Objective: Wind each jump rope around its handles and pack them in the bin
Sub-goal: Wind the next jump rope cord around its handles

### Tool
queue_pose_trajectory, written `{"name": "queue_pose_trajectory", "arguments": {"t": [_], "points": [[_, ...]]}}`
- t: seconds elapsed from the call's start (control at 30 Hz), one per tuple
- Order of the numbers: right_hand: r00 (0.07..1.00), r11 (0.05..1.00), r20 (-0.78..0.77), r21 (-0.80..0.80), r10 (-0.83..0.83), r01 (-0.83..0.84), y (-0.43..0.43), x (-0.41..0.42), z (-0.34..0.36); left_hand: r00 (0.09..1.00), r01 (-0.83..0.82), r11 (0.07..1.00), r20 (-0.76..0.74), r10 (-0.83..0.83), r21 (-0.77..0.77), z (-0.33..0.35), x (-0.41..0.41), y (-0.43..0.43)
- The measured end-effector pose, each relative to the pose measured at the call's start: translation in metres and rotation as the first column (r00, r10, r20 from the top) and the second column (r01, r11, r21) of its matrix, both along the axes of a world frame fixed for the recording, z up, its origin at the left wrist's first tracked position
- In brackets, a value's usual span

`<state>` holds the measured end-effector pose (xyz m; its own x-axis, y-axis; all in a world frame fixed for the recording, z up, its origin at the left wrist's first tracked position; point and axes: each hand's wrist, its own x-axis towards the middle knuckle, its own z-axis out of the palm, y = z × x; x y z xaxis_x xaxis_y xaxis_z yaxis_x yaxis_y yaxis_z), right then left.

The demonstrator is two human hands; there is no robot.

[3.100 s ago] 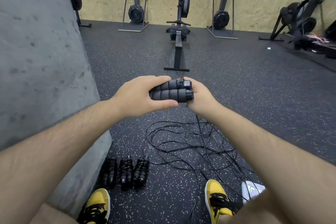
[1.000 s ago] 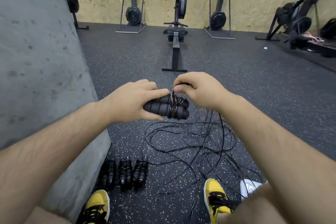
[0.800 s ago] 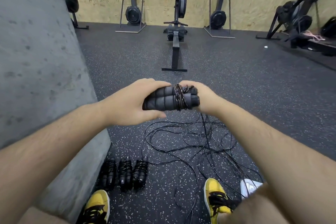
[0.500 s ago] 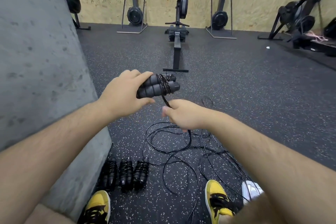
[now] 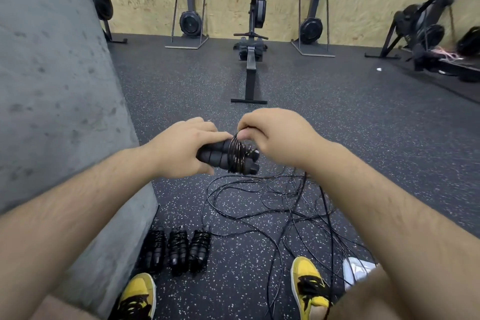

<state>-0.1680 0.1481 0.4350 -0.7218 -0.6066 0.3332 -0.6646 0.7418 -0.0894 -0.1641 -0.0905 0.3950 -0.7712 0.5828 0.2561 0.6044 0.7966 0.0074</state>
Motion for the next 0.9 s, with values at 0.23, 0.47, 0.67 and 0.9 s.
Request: {"name": "queue_pose_trajectory", "arguments": {"t": [0.23, 0.47, 0.67, 0.9], "points": [[0.931, 0.908, 0.361, -0.404, 0.048, 0.110, 0.022, -0.027, -0.028, 0.983, 0.043, 0.957, 0.161, -0.093, 0.288, 0.024, 0.028, 0.014], [0.780, 0.915, 0.621, -0.353, 0.071, 0.197, -0.022, -0.006, -0.056, 0.981, -0.097, 0.822, 0.192, -0.015, 0.561, 0.016, 0.017, 0.016], [0.752, 0.984, 0.658, -0.115, -0.027, 0.136, -0.040, 0.018, -0.049, 0.966, -0.244, 0.872, 0.028, 0.257, 0.424, 0.009, 0.000, 0.005], [0.901, 0.997, 0.427, 0.031, -0.073, 0.066, -0.023, 0.043, -0.009, 0.943, -0.283, 0.952, -0.144, 0.298, 0.121, 0.008, 0.001, 0.000]]}}
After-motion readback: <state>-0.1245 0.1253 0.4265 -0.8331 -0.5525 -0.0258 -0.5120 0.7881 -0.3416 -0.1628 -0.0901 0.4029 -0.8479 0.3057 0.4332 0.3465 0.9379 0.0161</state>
